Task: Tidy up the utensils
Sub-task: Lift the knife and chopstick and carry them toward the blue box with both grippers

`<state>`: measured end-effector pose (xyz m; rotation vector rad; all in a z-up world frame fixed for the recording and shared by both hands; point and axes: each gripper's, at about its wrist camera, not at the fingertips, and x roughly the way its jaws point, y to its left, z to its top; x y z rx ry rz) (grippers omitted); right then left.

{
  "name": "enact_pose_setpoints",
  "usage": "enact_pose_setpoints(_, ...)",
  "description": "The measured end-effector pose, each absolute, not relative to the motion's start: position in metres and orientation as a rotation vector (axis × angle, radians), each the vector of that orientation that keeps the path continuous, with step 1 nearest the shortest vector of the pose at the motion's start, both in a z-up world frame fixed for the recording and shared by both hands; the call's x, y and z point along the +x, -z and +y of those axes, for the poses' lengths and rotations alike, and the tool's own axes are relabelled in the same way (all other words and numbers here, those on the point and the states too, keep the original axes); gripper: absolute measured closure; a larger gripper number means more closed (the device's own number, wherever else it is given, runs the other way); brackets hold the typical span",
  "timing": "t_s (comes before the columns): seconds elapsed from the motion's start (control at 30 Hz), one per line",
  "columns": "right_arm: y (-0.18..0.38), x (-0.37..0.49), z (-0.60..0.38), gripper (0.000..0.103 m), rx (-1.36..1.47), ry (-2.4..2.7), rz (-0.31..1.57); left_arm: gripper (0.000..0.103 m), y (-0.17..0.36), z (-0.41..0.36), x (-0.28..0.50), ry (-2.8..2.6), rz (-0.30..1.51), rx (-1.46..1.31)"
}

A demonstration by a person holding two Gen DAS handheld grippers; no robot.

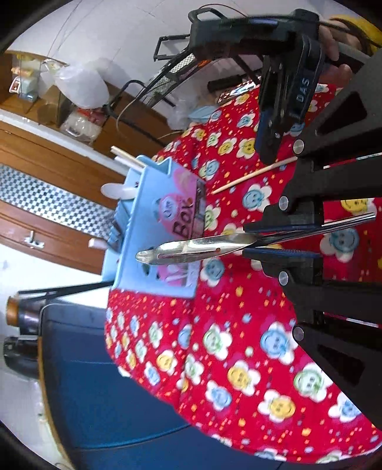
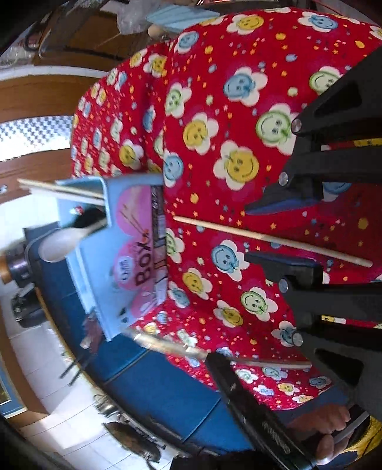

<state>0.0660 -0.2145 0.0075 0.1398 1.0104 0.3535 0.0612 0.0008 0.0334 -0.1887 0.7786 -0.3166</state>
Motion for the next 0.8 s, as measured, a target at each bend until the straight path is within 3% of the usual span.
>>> enact_pose_setpoints(0.4,0.003,0.098,-0.184,0.075,-0.005,-0.309,1.187,0.094,-0.04,0.028,0.061,0.252,0.698,-0.174)
enact_pose_setpoints(0.8,0.002,0.109,-0.175,0.096,-0.089,-0.282,1.219,0.094,-0.043,0.037,0.059,0.216,0.665,-0.168)
